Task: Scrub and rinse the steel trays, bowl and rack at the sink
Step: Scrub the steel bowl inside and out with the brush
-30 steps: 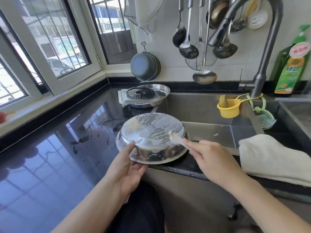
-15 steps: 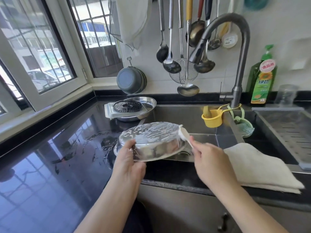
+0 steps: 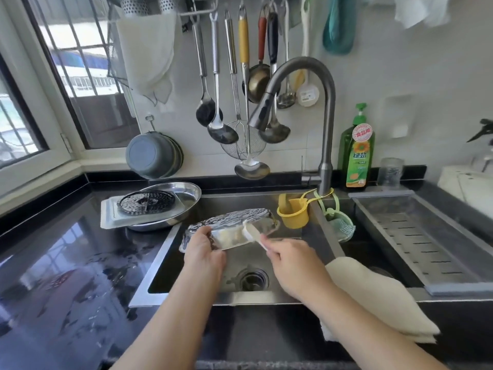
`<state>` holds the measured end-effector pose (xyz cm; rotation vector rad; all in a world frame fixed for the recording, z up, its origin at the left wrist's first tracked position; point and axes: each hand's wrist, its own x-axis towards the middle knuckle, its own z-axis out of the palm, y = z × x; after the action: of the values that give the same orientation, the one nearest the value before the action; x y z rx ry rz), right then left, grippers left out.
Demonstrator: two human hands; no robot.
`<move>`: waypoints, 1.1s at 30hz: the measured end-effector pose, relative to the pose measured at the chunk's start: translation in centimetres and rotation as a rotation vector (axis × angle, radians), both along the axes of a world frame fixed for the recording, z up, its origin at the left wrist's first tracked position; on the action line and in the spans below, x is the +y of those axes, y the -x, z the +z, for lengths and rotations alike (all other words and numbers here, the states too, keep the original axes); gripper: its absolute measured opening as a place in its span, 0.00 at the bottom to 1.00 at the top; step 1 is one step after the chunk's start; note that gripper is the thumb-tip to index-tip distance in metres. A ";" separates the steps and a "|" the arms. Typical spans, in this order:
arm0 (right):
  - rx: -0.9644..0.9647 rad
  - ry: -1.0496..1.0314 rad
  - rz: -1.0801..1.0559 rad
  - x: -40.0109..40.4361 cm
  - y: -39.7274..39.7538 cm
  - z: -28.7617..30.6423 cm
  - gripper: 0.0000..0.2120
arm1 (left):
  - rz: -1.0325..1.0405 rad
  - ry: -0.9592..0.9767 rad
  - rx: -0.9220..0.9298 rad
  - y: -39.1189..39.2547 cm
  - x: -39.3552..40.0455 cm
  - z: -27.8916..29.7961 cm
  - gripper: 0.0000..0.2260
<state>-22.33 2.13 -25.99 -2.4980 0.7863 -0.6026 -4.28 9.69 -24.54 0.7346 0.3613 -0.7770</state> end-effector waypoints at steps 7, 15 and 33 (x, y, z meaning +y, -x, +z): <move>0.035 -0.035 -0.192 -7.2 -4.5 -0.8 0.19 | 0.035 0.006 0.004 -3.7 -5.4 -2.8 0.06; 0.082 -0.086 -0.239 -8.9 -5.8 -4.1 0.18 | 0.008 0.013 0.025 -5.5 -6.1 -6.1 0.06; 0.157 -0.086 -0.246 -8.1 -5.3 -3.7 0.18 | -0.053 0.067 -0.251 -3.9 -6.2 -6.0 0.09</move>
<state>-17.05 -5.95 -29.71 -2.4101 1.1656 -0.4460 -0.35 3.50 -30.50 0.7704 0.0893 -0.7331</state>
